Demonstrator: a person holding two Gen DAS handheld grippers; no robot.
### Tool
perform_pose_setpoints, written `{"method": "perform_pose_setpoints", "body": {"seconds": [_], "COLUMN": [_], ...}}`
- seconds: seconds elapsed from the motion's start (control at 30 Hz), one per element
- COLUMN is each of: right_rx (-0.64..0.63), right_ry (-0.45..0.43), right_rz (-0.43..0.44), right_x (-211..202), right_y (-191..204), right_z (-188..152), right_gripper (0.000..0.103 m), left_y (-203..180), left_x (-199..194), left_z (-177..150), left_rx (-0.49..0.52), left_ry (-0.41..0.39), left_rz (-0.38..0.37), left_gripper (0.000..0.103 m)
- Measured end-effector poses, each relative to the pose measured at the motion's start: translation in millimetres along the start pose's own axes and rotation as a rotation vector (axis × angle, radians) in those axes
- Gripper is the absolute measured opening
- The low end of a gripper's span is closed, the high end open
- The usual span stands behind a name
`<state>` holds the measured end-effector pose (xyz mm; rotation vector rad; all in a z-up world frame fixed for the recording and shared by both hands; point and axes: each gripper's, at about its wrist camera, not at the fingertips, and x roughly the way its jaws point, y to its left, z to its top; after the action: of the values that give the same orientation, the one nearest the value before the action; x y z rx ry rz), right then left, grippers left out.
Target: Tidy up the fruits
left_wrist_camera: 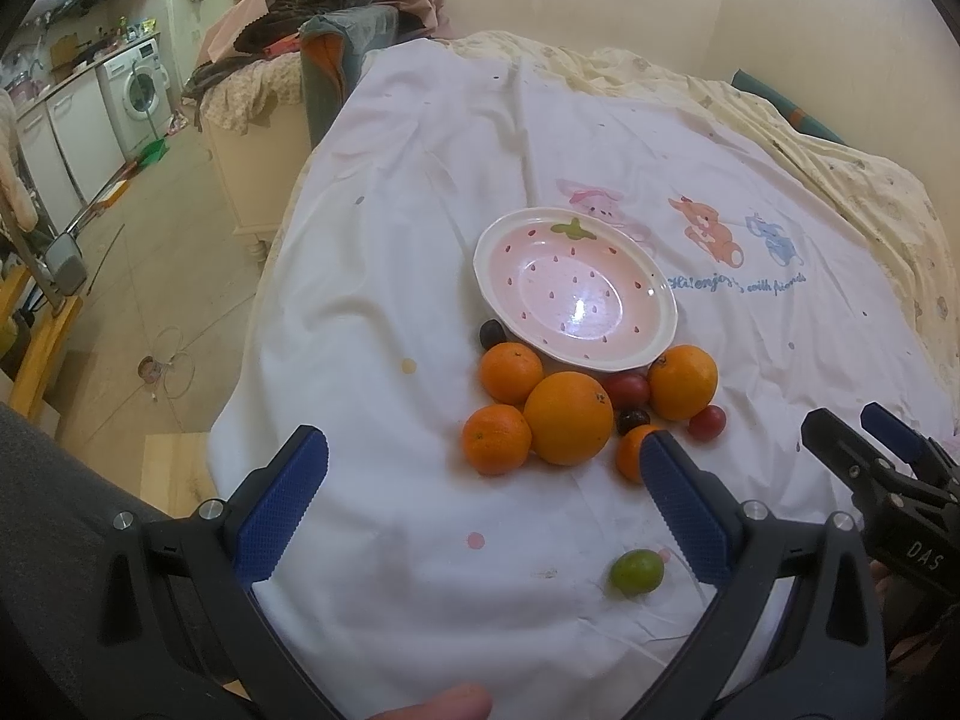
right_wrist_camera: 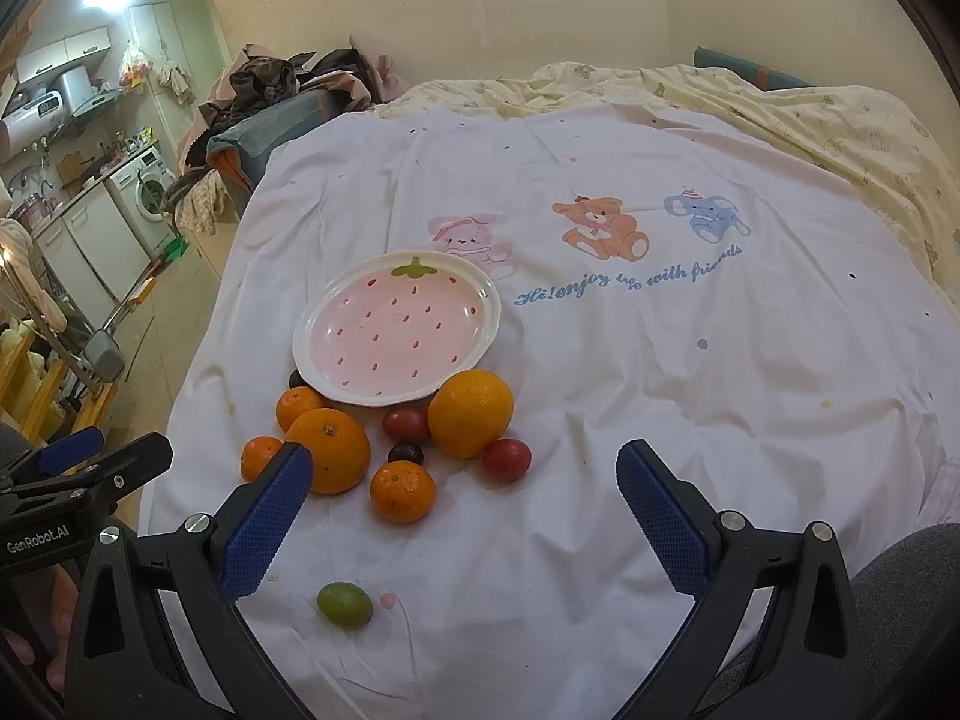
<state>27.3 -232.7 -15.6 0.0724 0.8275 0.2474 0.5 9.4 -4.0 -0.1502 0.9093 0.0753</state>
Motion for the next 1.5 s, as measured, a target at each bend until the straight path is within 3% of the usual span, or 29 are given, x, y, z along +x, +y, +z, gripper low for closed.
{"method": "perform_pose_setpoints", "body": {"seconds": [0.53, 0.7, 0.83, 0.93, 1.0, 1.13, 1.23, 1.43, 1.5], "right_rx": [0.005, 0.063, 0.171, 0.253, 0.276, 0.175, 0.015, -0.231, -0.287], "right_ry": [0.004, 0.042, 0.145, 0.291, 0.388, 0.514, 0.592, 0.624, 0.621], "right_rz": [0.002, 0.047, 0.041, 0.086, 0.128, 0.137, 0.115, 0.068, 0.068], "right_x": [0, 0, 14, 40, 61, 98, 126, 153, 155], "right_y": [1, -12, -47, -71, -79, -69, -49, -18, -9], "right_z": [0, 5, 22, 32, 35, 34, 27, 13, 8], "right_gripper": [0.103, 0.103, 0.103, 0.103, 0.095, 0.071, 0.062, 0.061, 0.052], "left_y": [1, 2, 3, 4, 5, 7, 10, 14, 15], "left_x": [-1, -2, 0, 1, 2, 5, 7, 14, 15], "left_z": [-1, 0, 1, 2, 3, 5, 5, 5, 4], "left_rx": [0.000, -0.004, -0.009, -0.019, -0.024, -0.040, -0.053, -0.075, -0.082], "left_ry": [-0.003, 0.002, 0.018, 0.024, 0.025, 0.038, 0.049, 0.074, 0.081], "left_rz": [0.011, 0.015, 0.022, 0.024, 0.030, 0.031, 0.033, 0.040, 0.041], "left_gripper": [0.102, 0.102, 0.102, 0.102, 0.102, 0.102, 0.102, 0.102, 0.102]}}
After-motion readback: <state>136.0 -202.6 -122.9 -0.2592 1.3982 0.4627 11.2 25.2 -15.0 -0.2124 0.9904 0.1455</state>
